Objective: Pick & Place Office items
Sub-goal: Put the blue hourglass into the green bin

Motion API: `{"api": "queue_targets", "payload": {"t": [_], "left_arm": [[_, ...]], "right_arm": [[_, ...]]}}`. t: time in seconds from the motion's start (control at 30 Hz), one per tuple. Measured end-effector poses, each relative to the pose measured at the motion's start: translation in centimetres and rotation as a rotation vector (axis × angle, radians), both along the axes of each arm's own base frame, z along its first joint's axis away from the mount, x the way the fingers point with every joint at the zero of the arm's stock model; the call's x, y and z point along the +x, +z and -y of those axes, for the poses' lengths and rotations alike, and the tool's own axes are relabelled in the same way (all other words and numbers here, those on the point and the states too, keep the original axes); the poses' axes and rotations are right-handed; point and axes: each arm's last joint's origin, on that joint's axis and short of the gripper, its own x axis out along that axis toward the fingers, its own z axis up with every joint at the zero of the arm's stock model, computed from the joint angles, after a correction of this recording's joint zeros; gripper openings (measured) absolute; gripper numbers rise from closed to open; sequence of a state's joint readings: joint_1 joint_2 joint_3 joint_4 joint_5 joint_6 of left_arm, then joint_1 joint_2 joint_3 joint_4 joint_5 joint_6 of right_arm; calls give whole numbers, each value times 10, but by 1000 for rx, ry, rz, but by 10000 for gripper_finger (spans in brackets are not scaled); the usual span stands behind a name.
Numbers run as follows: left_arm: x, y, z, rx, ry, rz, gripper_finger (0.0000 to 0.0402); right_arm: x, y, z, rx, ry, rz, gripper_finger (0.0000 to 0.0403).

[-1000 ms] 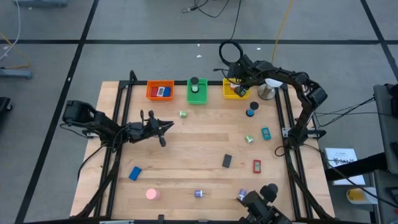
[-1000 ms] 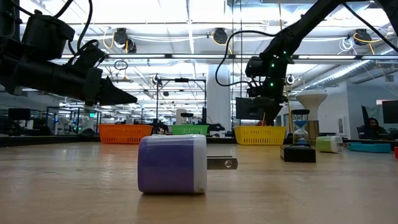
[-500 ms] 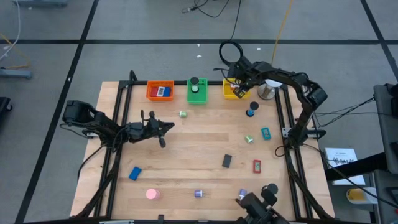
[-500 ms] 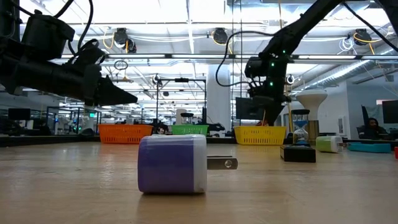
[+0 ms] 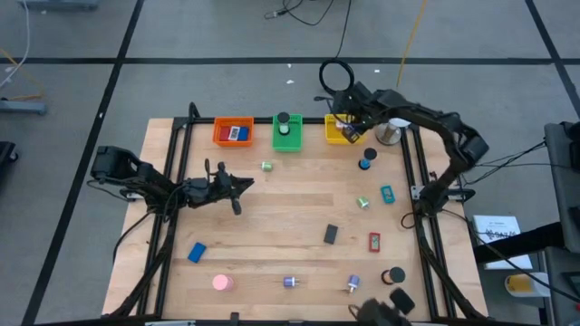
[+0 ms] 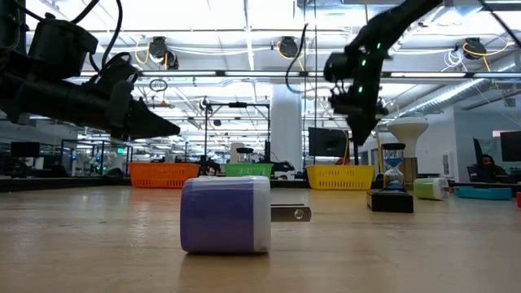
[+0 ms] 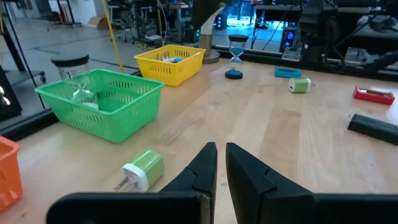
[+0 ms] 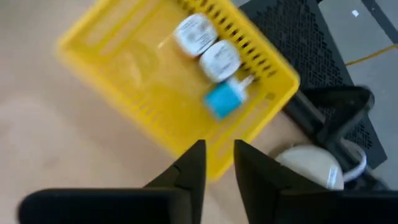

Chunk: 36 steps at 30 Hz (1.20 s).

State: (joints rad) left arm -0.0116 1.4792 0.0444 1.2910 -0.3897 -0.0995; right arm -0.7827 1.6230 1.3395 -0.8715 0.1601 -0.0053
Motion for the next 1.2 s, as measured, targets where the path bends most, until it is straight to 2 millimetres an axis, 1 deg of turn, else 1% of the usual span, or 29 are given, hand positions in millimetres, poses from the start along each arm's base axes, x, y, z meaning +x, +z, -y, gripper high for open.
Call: {"api": "queue_targets", "payload": {"t": [0.1, 0.17, 0.23, 0.37, 0.47, 0.53, 0.63, 0.7, 0.87, 1.0, 1.1, 1.2], "left_arm": [[0, 0, 0, -31, 5, 12, 35], [0, 0, 0, -31, 4, 13, 35], [0, 0, 0, -26, 4, 10, 35], [0, 0, 0, -17, 3, 6, 35], [0, 0, 0, -16, 3, 6, 35], [0, 0, 0, -16, 3, 6, 35], [0, 0, 0, -16, 3, 6, 35], [0, 0, 0, -16, 3, 6, 35], [0, 0, 0, -15, 4, 6, 35], [0, 0, 0, -15, 4, 6, 35], [0, 0, 0, -16, 5, 6, 35], [0, 0, 0, -17, 5, 7, 35]], "right_arm": [[-5, 16, -29, -24, 19, 46, 114], [-13, 19, -51, -30, 24, 77, 136], [-22, 18, -73, -34, 20, 115, 157], [-44, 7, -109, -68, -13, 249, 195], [-59, -6, -129, -93, -56, 313, 225], [-69, -16, -138, -113, -96, 324, 244], [-82, -31, -147, -139, -158, 317, 274], [-87, -40, -150, -147, -183, 332, 292], [-87, -71, -150, -187, -156, 399, 320], [-84, -89, -147, -308, -139, 510, 323], [-86, -95, -144, -402, -165, 547, 314], [-88, -100, -142, -435, -171, 561, 296]]}}
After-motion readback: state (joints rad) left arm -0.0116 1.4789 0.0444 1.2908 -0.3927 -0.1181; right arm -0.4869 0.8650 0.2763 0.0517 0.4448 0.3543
